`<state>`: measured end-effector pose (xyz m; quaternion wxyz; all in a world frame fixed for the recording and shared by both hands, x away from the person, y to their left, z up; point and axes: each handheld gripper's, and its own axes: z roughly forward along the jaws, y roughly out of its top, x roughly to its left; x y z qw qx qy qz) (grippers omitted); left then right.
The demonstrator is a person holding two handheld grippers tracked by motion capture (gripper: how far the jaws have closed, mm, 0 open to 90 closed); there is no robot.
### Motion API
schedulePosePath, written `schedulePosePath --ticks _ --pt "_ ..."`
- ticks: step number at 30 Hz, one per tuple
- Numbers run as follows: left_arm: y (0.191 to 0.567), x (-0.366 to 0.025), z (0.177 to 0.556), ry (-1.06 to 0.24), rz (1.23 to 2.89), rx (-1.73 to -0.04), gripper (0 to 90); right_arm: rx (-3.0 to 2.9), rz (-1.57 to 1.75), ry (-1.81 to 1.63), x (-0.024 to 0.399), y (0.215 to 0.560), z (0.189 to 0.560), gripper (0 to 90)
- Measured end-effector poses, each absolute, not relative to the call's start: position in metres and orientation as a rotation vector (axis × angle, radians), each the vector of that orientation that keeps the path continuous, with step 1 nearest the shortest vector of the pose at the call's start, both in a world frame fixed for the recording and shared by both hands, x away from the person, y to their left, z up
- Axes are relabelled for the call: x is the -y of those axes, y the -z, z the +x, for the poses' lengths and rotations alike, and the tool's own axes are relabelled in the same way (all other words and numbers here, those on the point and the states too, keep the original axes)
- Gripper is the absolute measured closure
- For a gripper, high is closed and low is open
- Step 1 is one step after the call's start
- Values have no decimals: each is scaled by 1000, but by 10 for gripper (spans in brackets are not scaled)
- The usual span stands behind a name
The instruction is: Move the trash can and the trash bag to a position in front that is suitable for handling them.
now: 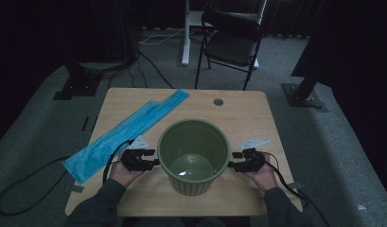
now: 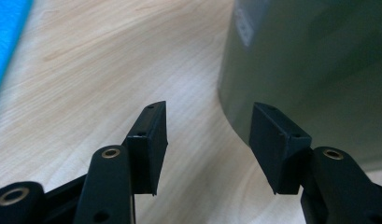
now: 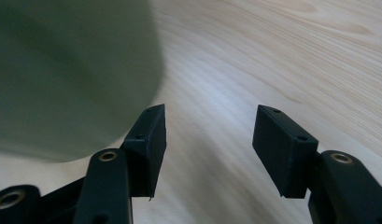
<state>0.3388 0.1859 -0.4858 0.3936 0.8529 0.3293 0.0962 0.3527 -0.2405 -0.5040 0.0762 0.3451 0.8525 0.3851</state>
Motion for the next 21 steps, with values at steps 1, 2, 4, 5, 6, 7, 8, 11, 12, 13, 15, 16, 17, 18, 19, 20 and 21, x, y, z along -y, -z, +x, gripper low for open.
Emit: schedulePosePath --ticks 1,2,4,5,6,7,8,11,12,13,15,16,17,18,19,20,21 --pt "485 -185 337 -243 2175 -821 466 -2569 1010 -1168 238 503 350 442" --pt "485 -184 335 -243 2179 -813 463 -2578 999 -1181 236 502 349 442" --pt "484 -182 331 -239 2192 -792 459 -2593 982 -1204 233 500 346 441" --pt "484 -180 329 -236 2196 -784 457 -2601 965 -1225 231 498 344 439" --pt "484 -179 327 -232 2200 -779 457 -2610 950 -1231 229 497 343 439" --pt "484 -178 326 -229 2200 -774 457 -2616 931 -1241 227 496 341 438" --pt "484 -177 324 -219 2198 -769 457 -2622 924 -1245 226 495 340 432" --pt "482 -174 322 -255 2208 -768 468 -2625 893 -1236 223 494 338 443" --pt "482 -174 323 -255 2206 -772 469 -2625 901 -1242 223 494 338 442" --pt "482 -173 325 -261 2204 -781 471 -2625 914 -1248 223 495 339 443" --pt "482 -172 328 -281 2200 -794 472 -2618 924 -1249 223 495 342 450" --pt "482 -171 330 -288 2198 -806 473 -2614 935 -1248 223 495 343 453" --pt "482 -171 332 -296 2194 -818 475 -2612 935 -1245 223 494 344 458" --pt "482 -171 334 -303 2187 -832 486 -2608 938 -1245 222 494 346 458" --pt "482 -170 336 -311 2176 -844 496 -2605 945 -1242 222 494 348 461" --pt "482 -169 340 -321 2178 -851 497 -2602 946 -1240 221 494 350 464" --pt "482 -169 343 -327 2177 -856 497 -2597 952 -1240 221 494 352 464"
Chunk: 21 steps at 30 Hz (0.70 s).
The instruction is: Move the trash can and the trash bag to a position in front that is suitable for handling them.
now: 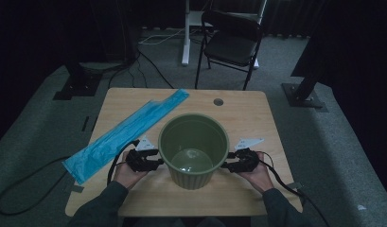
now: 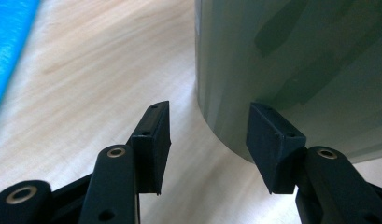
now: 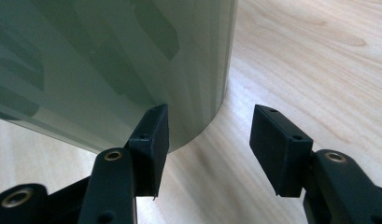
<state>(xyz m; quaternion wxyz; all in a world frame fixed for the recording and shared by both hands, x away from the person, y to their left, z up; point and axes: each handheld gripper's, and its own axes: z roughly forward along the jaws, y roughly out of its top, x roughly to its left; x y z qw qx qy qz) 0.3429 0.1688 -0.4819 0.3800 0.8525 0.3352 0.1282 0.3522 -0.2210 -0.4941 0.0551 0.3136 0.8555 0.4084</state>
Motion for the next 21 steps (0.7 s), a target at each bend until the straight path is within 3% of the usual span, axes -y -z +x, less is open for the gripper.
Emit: schedulePosePath --ticks 13,21 --pt "474 -164 381 -403 2237 -882 510 -2591 970 -1248 218 495 364 454" --pt "468 -187 412 -497 2254 -973 510 -2563 1012 -1233 229 496 365 454"
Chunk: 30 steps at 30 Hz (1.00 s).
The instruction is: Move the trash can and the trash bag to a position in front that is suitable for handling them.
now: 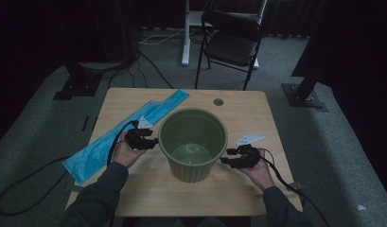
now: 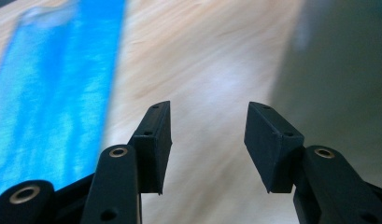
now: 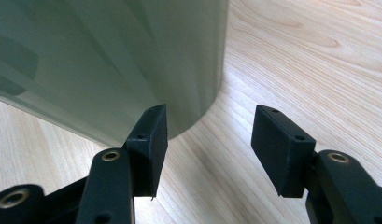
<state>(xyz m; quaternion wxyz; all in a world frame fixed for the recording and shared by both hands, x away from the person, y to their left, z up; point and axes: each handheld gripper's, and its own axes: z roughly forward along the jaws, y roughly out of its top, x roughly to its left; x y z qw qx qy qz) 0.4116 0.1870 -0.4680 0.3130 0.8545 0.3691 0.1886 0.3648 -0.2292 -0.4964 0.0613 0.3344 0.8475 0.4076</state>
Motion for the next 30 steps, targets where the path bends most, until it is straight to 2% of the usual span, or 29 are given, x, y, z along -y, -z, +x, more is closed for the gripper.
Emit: schedulePosePath --ticks 19,30 --pt "496 -228 461 -642 2293 -1276 522 -2601 994 -1168 225 504 363 446" --pt "507 -234 476 -535 2265 -1285 526 -2618 988 -1128 224 506 362 445"
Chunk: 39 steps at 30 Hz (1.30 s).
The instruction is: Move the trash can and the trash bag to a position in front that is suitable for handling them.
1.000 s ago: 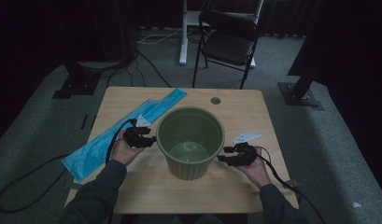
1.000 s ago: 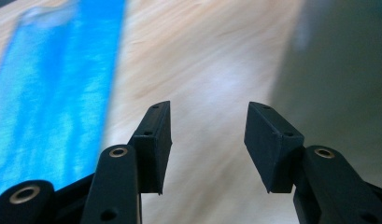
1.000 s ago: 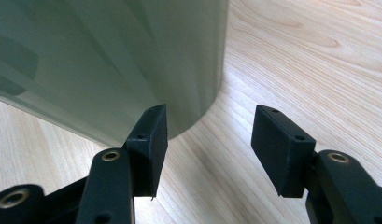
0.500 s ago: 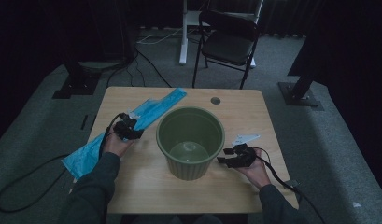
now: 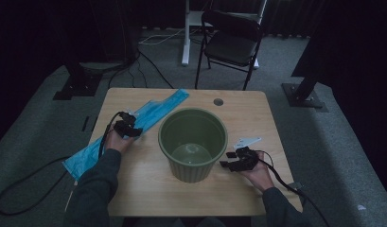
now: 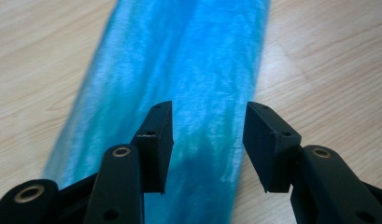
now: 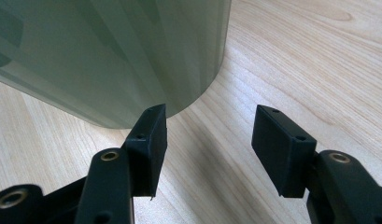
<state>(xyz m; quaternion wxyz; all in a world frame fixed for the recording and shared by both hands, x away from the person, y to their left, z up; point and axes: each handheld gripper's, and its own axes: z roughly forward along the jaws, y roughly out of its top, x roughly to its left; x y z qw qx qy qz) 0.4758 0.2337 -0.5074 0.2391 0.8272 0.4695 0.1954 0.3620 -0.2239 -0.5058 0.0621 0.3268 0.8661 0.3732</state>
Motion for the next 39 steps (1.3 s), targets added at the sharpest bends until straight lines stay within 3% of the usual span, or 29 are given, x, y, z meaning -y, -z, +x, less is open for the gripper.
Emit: schedulePosePath --ticks 7,14,24,39 --pt "517 -228 481 -474 2286 -1289 527 -2626 986 -1119 224 506 361 444" --pt "520 -230 486 -419 2269 -1305 601 -2629 1002 -1124 227 508 362 444" --pt "520 -230 487 -363 2240 -1304 883 -2650 1005 -1114 226 510 361 444" --pt "521 -196 464 -308 2266 -1236 890 -2672 1001 -1109 224 511 363 452"
